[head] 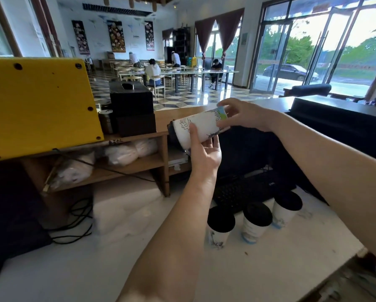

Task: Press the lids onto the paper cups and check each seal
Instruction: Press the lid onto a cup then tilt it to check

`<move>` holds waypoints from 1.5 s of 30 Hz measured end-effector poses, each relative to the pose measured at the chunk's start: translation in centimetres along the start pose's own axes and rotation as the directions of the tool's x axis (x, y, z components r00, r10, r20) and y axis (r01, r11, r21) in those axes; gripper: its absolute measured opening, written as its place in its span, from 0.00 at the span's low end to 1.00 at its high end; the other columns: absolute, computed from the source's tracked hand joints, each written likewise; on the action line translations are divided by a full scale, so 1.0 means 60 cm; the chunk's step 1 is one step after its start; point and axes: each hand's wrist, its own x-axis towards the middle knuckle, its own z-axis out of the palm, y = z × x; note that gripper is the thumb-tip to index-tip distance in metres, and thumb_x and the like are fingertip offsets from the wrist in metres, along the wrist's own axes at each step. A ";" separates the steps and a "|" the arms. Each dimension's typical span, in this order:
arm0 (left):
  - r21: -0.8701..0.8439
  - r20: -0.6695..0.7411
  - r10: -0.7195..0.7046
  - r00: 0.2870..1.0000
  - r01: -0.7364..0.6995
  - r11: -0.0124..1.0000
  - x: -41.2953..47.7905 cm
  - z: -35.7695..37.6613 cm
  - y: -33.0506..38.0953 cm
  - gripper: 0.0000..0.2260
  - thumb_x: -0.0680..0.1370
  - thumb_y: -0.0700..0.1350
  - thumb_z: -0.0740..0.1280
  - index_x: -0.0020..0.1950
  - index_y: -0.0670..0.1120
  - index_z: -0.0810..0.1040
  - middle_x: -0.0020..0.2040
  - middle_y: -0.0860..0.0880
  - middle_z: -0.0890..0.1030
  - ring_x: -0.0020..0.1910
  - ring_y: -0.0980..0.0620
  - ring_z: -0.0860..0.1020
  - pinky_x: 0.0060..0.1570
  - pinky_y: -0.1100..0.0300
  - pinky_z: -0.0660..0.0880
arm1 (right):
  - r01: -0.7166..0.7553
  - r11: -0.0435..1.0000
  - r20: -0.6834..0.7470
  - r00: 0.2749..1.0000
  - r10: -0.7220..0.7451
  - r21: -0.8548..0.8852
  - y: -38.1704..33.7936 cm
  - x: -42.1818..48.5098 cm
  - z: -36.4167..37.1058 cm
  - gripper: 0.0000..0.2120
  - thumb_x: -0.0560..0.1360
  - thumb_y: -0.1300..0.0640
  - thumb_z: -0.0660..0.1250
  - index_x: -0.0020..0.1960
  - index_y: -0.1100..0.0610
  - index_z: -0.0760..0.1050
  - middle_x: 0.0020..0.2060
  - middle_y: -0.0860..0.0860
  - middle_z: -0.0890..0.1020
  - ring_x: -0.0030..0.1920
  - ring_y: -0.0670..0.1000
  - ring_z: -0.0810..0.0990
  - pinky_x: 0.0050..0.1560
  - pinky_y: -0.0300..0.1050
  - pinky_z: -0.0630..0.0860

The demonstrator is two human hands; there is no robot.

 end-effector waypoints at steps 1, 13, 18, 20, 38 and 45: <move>0.052 0.009 0.027 1.000 -0.027 0.998 0.001 -0.002 0.003 0.25 0.73 0.49 0.70 0.68 0.44 0.69 0.53 0.48 0.79 0.57 0.51 0.76 0.64 0.56 0.71 | 0.017 0.992 0.018 1.000 -0.015 -0.121 0.000 0.001 -0.006 0.31 0.70 0.52 0.73 0.69 0.51 0.64 0.63 0.50 0.73 0.60 0.49 0.73 0.57 0.40 0.67; 0.861 0.391 -0.020 0.920 -0.358 0.362 0.030 0.001 0.101 0.27 0.71 0.40 0.73 0.68 0.40 0.69 0.63 0.40 0.77 0.62 0.43 0.76 0.63 0.42 0.72 | 0.106 0.982 0.255 0.965 -0.064 -0.156 -0.041 0.008 0.011 0.31 0.71 0.59 0.72 0.70 0.51 0.64 0.66 0.48 0.73 0.64 0.49 0.72 0.65 0.47 0.68; 0.896 0.439 -0.093 0.893 -0.429 0.115 0.024 0.037 0.155 0.25 0.69 0.41 0.74 0.64 0.41 0.72 0.61 0.42 0.79 0.60 0.45 0.77 0.61 0.45 0.74 | 0.123 0.988 0.190 0.972 -0.140 0.097 -0.058 -0.001 0.030 0.29 0.70 0.65 0.72 0.68 0.55 0.66 0.60 0.47 0.76 0.54 0.40 0.77 0.48 0.30 0.76; 0.900 0.436 -0.091 0.896 -0.432 0.056 0.022 0.049 0.173 0.25 0.68 0.44 0.76 0.64 0.44 0.73 0.60 0.44 0.79 0.59 0.46 0.77 0.58 0.47 0.76 | 0.130 0.969 0.115 0.981 -0.157 0.210 -0.058 -0.005 0.048 0.29 0.70 0.66 0.71 0.68 0.57 0.66 0.59 0.48 0.77 0.53 0.42 0.79 0.49 0.34 0.77; 0.948 0.299 -0.216 0.930 -0.316 -0.049 0.008 0.029 0.275 0.16 0.70 0.41 0.73 0.52 0.57 0.74 0.50 0.57 0.78 0.41 0.67 0.81 0.33 0.72 0.76 | 0.101 0.864 -0.091 0.994 -0.064 0.493 -0.073 0.020 0.182 0.38 0.66 0.65 0.76 0.70 0.58 0.60 0.63 0.54 0.74 0.61 0.54 0.76 0.57 0.52 0.78; 0.986 0.129 -0.134 0.983 -0.141 -0.089 -0.004 -0.131 0.323 0.27 0.65 0.46 0.77 0.60 0.57 0.73 0.57 0.56 0.79 0.56 0.56 0.77 0.49 0.61 0.77 | -0.020 0.866 0.040 0.999 0.000 0.499 -0.005 0.026 0.343 0.38 0.65 0.65 0.76 0.69 0.55 0.61 0.55 0.46 0.77 0.55 0.46 0.78 0.48 0.39 0.79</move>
